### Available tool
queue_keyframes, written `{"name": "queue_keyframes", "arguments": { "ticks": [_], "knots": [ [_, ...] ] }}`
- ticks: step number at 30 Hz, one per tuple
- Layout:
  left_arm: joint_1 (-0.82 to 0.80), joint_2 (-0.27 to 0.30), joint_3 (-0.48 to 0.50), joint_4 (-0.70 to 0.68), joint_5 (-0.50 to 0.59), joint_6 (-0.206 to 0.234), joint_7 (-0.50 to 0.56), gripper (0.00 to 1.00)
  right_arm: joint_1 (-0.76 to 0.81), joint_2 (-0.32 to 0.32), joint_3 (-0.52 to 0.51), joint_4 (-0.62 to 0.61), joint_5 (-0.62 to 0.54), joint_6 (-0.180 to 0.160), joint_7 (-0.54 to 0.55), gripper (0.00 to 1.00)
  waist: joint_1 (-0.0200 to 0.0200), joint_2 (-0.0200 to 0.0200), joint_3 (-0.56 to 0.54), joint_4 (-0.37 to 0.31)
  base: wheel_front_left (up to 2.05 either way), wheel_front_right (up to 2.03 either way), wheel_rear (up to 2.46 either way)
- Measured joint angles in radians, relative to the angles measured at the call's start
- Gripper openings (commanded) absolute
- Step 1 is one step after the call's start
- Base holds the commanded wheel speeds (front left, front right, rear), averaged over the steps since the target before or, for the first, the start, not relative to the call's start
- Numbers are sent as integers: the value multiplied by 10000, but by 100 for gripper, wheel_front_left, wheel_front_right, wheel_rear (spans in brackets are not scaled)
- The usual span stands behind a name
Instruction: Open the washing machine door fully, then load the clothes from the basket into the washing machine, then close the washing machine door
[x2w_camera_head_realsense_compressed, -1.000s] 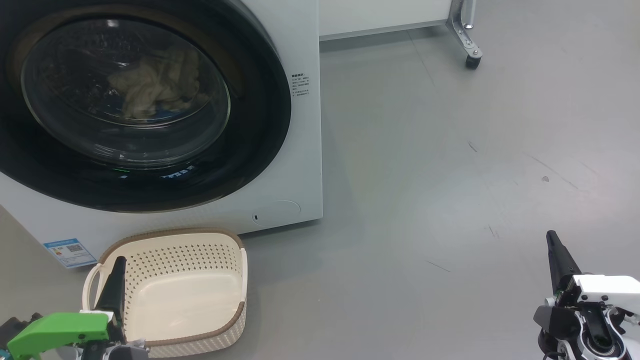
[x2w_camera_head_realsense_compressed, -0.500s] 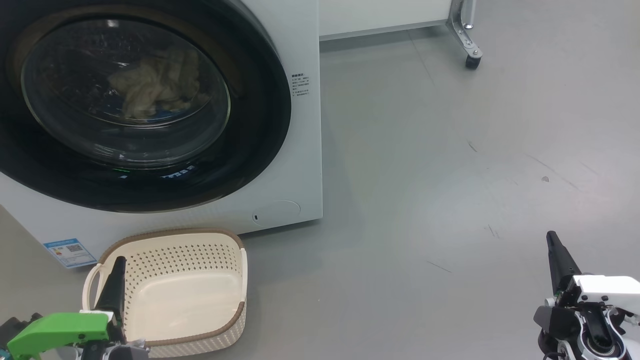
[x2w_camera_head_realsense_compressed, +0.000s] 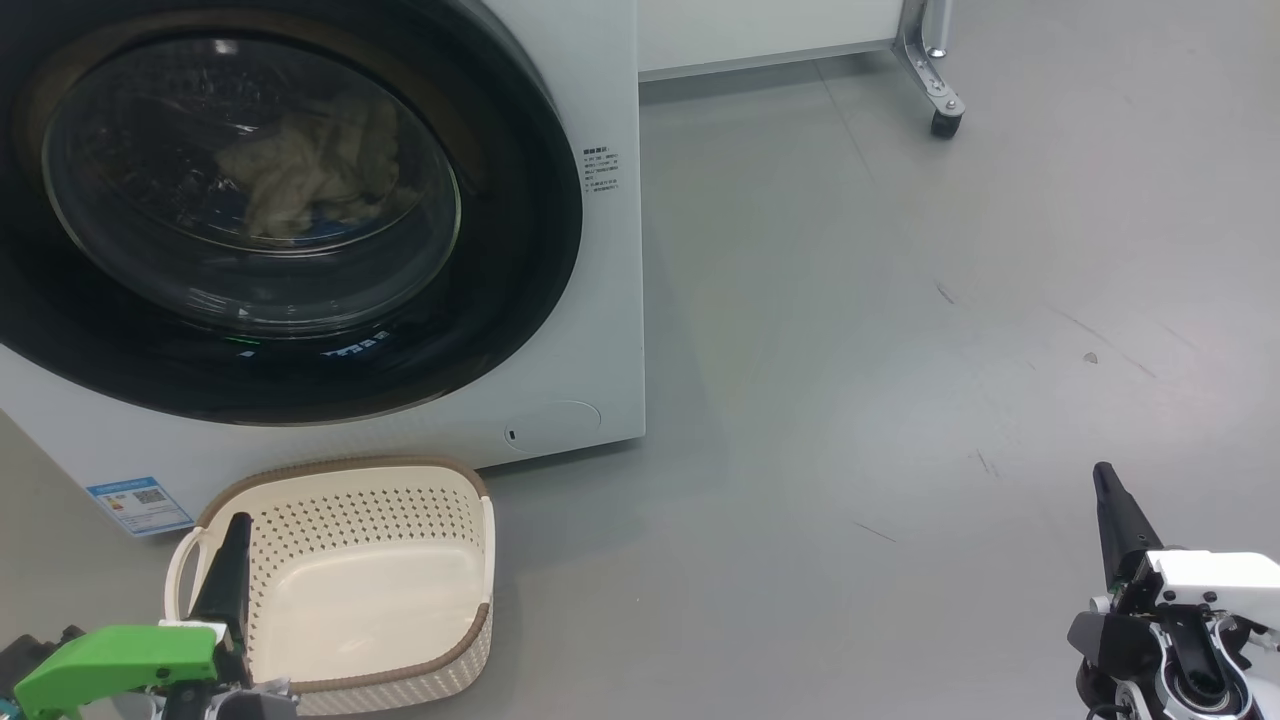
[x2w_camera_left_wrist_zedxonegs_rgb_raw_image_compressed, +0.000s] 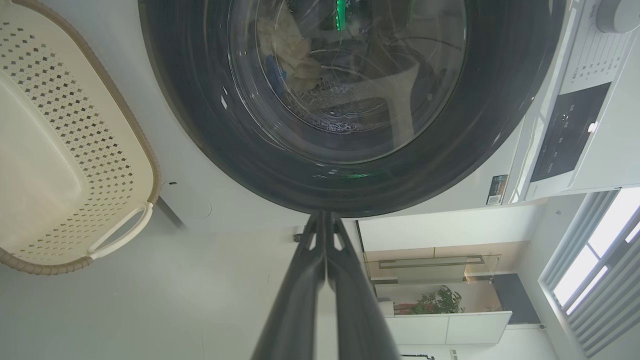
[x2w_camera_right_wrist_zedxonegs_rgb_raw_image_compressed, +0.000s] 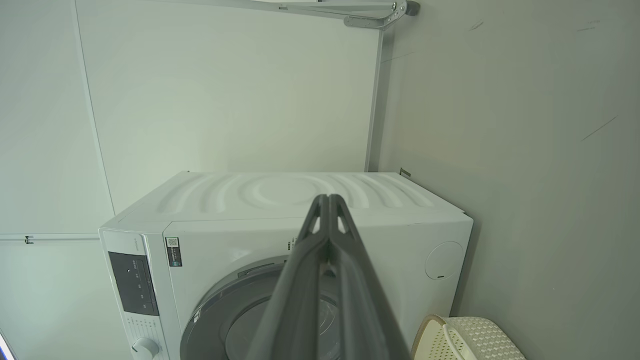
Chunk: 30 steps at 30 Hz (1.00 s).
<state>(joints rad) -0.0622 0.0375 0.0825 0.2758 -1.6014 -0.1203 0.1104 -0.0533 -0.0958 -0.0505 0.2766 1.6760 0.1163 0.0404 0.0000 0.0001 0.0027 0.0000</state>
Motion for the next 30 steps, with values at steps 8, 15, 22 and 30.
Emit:
{"name": "queue_keyframes", "arguments": {
  "ticks": [8,15,22,30],
  "knots": [
    [0,0,2,0,0,0,0,0,-1,2,-8,4,0,0,0,0,0,0,0,0,0,0,0],
    [0,0,4,-2,0,0,2,0,-2,4,-15,10,0,0,40,0,0,0,0,0,0,0,0],
    [0,0,6,-2,0,0,0,0,-2,8,-23,13,0,2,69,0,0,0,0,0,0,0,0],
    [0,0,6,-2,0,0,2,0,-3,10,-33,15,0,2,71,0,0,0,0,0,0,0,0]
  ]
}}
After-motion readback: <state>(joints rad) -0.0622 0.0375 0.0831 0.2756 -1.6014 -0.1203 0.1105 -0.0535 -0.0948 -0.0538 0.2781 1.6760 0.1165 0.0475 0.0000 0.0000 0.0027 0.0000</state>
